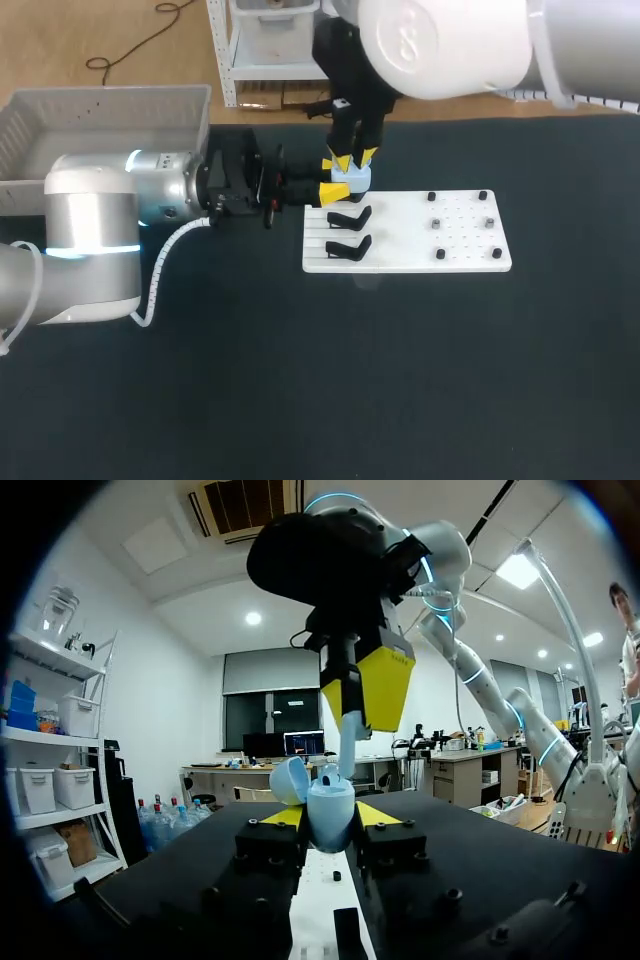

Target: Pick up each earbud case from the left stands, insert the matching earbuds, close the lid, and place the case in the box.

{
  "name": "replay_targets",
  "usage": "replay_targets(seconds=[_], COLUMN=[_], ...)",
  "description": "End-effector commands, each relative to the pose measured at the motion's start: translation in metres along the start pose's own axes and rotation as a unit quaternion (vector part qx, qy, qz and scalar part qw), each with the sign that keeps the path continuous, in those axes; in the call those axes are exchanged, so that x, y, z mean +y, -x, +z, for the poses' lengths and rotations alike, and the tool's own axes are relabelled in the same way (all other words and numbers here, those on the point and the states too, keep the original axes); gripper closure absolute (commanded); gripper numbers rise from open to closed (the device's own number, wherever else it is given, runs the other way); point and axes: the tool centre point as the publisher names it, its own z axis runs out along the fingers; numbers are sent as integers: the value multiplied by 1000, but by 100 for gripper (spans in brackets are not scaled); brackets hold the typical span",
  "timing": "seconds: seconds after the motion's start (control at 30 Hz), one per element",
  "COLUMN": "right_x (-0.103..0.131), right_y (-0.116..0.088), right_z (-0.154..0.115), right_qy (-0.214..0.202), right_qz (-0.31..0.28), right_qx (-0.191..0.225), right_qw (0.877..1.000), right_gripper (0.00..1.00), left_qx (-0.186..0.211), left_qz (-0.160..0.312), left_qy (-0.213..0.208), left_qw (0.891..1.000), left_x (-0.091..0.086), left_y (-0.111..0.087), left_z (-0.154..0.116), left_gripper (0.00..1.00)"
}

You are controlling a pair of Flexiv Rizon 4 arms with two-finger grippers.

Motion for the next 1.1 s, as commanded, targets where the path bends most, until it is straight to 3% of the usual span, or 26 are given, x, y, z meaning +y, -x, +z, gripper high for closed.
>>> replay_targets(seconds=[0.03, 1.1], right_x=[-1, -4], right_y=[-1, 8], right_z=[1, 12], right_qy=[1, -12], right_qz=[0, 14], right_qx=[0, 2], right_qw=[1000, 1000], right_gripper=[100, 100], left_qx=[0, 0], left_qz=[0, 0], left_qy=[-1, -1], left_qw=[1000, 1000], left_x=[1, 1], left_y=[-1, -1], left_z=[0, 0], left_gripper=[100, 100])
